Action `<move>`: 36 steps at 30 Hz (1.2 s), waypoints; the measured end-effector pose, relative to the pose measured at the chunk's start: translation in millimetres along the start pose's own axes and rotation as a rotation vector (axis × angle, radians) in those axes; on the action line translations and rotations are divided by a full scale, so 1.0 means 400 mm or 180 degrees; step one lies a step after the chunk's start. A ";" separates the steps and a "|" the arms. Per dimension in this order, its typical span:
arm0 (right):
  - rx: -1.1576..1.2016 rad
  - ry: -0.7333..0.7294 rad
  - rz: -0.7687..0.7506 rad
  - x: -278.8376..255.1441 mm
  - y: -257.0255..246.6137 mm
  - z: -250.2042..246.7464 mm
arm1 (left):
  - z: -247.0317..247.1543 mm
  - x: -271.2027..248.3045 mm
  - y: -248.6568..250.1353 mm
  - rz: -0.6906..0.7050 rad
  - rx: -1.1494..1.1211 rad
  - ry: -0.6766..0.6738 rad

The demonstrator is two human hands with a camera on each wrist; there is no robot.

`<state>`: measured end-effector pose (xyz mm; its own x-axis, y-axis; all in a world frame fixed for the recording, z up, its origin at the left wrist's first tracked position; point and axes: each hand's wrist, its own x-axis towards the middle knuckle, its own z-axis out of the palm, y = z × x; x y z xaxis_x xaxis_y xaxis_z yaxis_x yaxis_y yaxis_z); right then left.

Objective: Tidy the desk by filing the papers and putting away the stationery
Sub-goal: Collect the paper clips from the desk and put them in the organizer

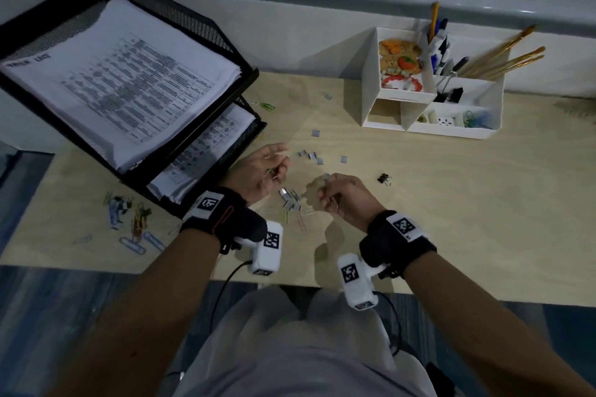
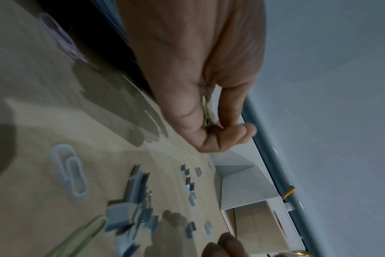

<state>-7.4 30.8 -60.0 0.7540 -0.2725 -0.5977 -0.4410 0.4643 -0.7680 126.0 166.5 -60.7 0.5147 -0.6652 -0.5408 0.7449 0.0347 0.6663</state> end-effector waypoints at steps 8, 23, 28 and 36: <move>-0.3401 0.0158 -0.0599 0.002 0.054 0.043 | -0.047 -0.042 -0.033 -0.0228 0.1845 0.0602; 0.0481 -0.0151 0.0121 -0.047 0.053 0.057 | -0.052 -0.077 -0.087 0.0256 0.6203 0.0279; -0.0338 0.0162 0.0175 -0.047 0.055 0.065 | -0.060 -0.053 -0.077 -0.0106 0.2300 0.0504; -0.3659 0.0638 -0.0392 -0.021 0.123 0.100 | -0.038 -0.092 -0.047 0.0175 0.0033 0.0492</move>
<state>-15.8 89.5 -83.6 0.7774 -0.4379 -0.4516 -0.6280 -0.5810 -0.5178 99.7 201.6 -61.1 0.6144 -0.5399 -0.5753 0.7098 0.0597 0.7019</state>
